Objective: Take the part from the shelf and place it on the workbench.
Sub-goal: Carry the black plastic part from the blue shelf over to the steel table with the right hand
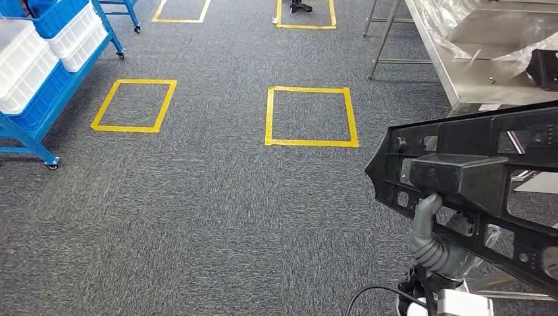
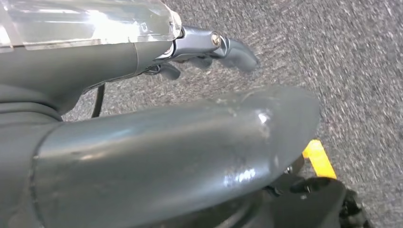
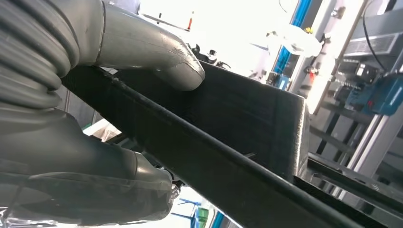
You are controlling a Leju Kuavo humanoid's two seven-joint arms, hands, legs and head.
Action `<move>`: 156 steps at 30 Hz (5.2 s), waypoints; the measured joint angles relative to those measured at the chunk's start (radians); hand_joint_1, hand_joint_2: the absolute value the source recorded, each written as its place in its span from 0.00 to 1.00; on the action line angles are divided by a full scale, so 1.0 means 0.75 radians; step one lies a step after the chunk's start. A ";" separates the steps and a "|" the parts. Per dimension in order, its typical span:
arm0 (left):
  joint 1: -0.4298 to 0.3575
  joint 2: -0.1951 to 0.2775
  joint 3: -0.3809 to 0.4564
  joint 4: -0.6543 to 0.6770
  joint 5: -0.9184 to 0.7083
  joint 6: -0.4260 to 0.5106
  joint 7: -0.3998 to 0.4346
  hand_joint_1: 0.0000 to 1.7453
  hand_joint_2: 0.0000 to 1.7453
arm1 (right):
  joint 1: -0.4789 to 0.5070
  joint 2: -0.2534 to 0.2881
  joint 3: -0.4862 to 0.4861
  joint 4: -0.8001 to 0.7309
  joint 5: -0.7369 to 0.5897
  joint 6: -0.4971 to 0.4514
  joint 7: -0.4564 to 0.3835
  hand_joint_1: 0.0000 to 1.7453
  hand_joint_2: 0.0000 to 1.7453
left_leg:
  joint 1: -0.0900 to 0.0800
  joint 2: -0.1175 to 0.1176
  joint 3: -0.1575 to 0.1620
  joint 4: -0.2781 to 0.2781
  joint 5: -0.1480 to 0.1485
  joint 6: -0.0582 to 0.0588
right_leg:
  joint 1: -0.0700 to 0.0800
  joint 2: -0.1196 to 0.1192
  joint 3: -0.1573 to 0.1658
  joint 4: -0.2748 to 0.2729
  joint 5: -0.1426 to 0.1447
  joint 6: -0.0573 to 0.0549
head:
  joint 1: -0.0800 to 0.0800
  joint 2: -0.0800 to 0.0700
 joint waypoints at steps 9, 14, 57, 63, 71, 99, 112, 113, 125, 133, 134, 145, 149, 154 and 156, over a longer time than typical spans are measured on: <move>0.003 -0.001 0.000 0.000 -0.012 -0.002 0.000 0.00 0.00 | -0.013 -0.001 0.016 0.008 0.027 -0.001 -0.006 1.00 1.00 | -0.005 0.159 0.007 -0.015 -0.001 0.013 | -0.012 -0.191 -0.071 0.159 -0.051 0.030 | 0.014 0.000; -0.003 -0.002 0.000 0.000 -0.022 0.009 -0.010 0.00 0.00 | -0.017 -0.002 0.030 0.007 0.045 -0.016 -0.001 1.00 1.00 | -0.013 0.214 0.023 -0.009 -0.021 -0.023 | 0.007 -0.214 0.017 -0.015 -0.004 -0.005 | 0.011 0.000; 0.005 -0.013 0.029 0.000 -0.003 -0.007 -0.064 0.00 0.00 | 0.044 -0.007 0.053 0.001 0.078 -0.042 -0.001 1.00 1.00 | 0.011 -0.011 -0.035 0.060 -0.004 -0.039 | 0.003 -0.029 0.037 -0.013 -0.007 -0.029 | 0.005 0.000; -0.002 -0.013 0.030 0.000 -0.006 -0.009 -0.064 0.00 0.00 | 0.045 -0.007 0.053 0.000 0.080 -0.043 -0.001 1.00 1.00 | 0.015 0.027 -0.009 -0.009 0.018 -0.001 | 0.000 -0.051 -0.010 0.046 -0.039 0.016 | 0.013 0.000; 0.001 -0.014 0.030 0.000 -0.017 -0.016 -0.063 0.00 0.00 | 0.043 -0.007 0.055 0.008 0.098 -0.040 0.015 1.00 1.00 | 0.011 0.159 0.006 -0.012 0.002 -0.003 | -0.006 -0.201 -0.043 0.114 -0.027 0.030 | 0.020 0.000; 0.000 -0.020 0.047 0.000 -0.039 -0.048 -0.037 0.00 0.00 | 0.029 -0.003 0.075 0.094 0.283 -0.024 0.090 1.00 1.00 | 0.011 0.123 -0.001 -0.018 0.015 0.010 | -0.013 -0.150 -0.149 0.308 -0.125 0.034 | 0.025 0.000; -0.005 -0.024 0.062 0.000 -0.041 -0.045 -0.012 0.00 0.00 | 0.043 0.022 0.100 0.057 0.298 -0.096 0.020 1.00 1.00 | 0.012 0.089 -0.098 0.288 -0.185 -0.059 | -0.003 -0.144 0.013 -0.016 0.010 -0.045 | 0.007 0.000; -0.002 -0.024 0.063 0.000 -0.041 -0.045 -0.009 0.00 0.00 | 0.051 0.023 0.098 0.054 0.292 -0.096 0.016 1.00 1.00 | 0.011 0.082 -0.132 0.351 -0.200 -0.059 | -0.002 -0.125 0.013 -0.014 0.010 -0.046 | 0.007 0.000; -0.006 -0.023 0.070 0.000 -0.040 -0.042 -0.019 0.00 0.00 | 0.081 0.024 0.066 0.052 0.295 -0.096 0.022 1.00 1.00 | 0.016 0.042 -0.005 -0.006 0.012 0.006 | -0.005 -0.091 -0.052 0.100 -0.051 0.019 | 0.017 0.000; 0.000 -0.026 0.079 0.000 -0.043 -0.044 -0.014 0.00 0.00 | 0.088 0.024 0.044 0.056 0.300 -0.096 0.039 1.00 1.00 | 0.008 0.169 0.010 -0.005 -0.008 -0.005 | -0.007 -0.210 -0.034 0.085 -0.014 0.023 | 0.022 0.000; 0.000 -0.027 0.080 0.000 -0.044 -0.045 -0.011 0.00 0.00 | 0.088 0.024 0.042 0.056 0.300 -0.096 0.043 1.00 1.00 | 0.005 0.180 0.014 -0.004 -0.012 -0.012 | -0.001 -0.228 0.000 0.020 0.003 0.013 | 0.021 0.000; 0.001 -0.027 0.094 0.000 -0.036 -0.059 -0.023 0.00 0.00 | 0.096 0.026 0.028 0.065 0.301 -0.096 0.063 1.00 1.00 | 0.011 0.077 -0.143 0.358 -0.170 -0.063 | -0.005 -0.107 0.033 -0.029 0.007 -0.047 | 0.010 0.000; -0.001 -0.027 0.119 0.000 0.000 -0.086 -0.034 0.00 0.00 | 0.099 0.027 0.020 0.068 0.299 -0.096 0.064 1.00 1.00 | 0.013 0.048 -0.038 0.063 -0.001 -0.053 | -0.003 -0.071 0.029 -0.003 -0.009 -0.029 | 0.008 0.000; -0.006 -0.028 0.140 0.000 0.011 -0.085 -0.034 0.00 0.00 | 0.099 0.027 0.011 0.067 0.296 -0.096 0.058 1.00 1.00 | 0.006 0.037 -0.027 0.011 0.011 -0.031 | -0.004 -0.062 0.018 -0.003 -0.006 -0.032 | 0.008 0.000; -0.009 -0.029 0.148 0.000 0.015 -0.090 -0.021 0.00 0.00 | 0.098 0.028 0.009 0.067 0.295 -0.096 0.056 1.00 1.00 | 0.006 0.036 -0.027 0.008 0.014 -0.030 | -0.003 -0.064 0.021 -0.008 -0.003 -0.062 | 0.009 0.000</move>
